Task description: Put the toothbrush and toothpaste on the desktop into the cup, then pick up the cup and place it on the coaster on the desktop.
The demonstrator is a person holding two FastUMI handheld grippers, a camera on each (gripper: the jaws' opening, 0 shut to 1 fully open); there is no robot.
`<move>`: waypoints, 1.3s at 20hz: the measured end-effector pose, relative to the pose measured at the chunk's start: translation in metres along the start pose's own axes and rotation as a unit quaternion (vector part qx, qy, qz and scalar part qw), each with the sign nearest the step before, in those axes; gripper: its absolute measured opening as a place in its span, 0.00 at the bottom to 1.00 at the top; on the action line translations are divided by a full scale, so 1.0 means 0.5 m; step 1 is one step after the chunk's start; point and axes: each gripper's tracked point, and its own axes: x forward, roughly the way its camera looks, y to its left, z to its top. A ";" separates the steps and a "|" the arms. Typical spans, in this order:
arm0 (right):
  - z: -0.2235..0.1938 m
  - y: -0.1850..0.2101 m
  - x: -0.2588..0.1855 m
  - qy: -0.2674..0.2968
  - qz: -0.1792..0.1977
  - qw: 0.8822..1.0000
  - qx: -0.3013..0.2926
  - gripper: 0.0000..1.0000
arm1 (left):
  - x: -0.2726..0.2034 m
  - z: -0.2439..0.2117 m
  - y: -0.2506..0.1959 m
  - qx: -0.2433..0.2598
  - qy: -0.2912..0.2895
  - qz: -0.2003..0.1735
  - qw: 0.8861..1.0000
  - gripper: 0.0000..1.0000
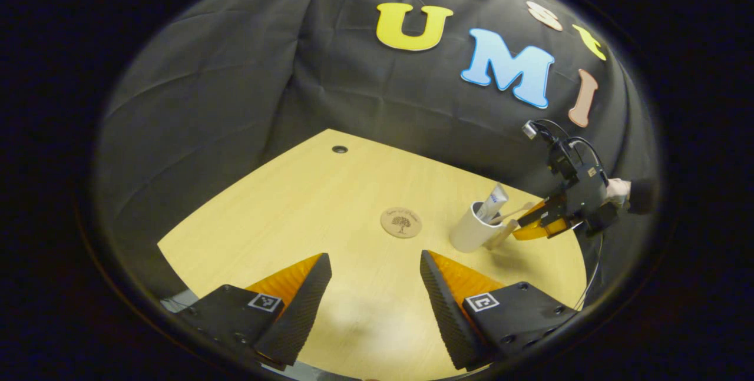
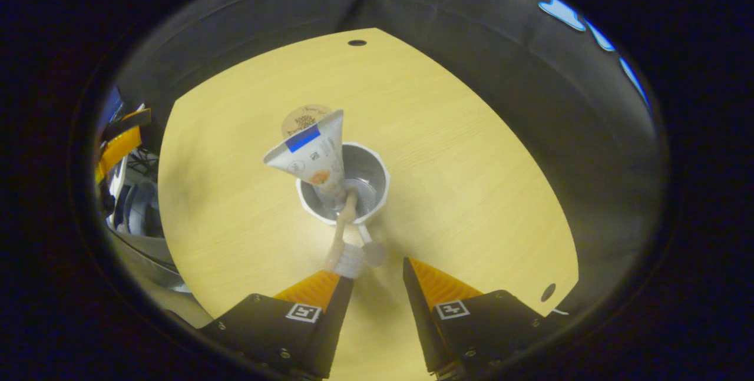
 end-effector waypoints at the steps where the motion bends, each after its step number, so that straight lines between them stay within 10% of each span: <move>1: 0.002 -0.004 0.012 0.003 -0.006 1.000 -0.009 0.54 | -0.001 -0.004 0.013 -0.003 0.001 0.008 1.000 1.00; 14: 0.014 0.022 0.098 0.049 0.017 0.998 -0.044 0.56 | 0.006 -0.027 0.128 -0.039 0.018 0.069 0.997 0.97; 17: 0.020 0.016 0.096 0.044 0.010 0.997 -0.061 0.34 | 0.002 -0.031 0.149 -0.054 0.020 0.079 0.995 0.97; 26: 0.033 0.045 0.090 0.016 0.004 1.000 -0.012 0.22 | 0.008 -0.018 0.145 -0.060 0.015 0.084 0.995 0.98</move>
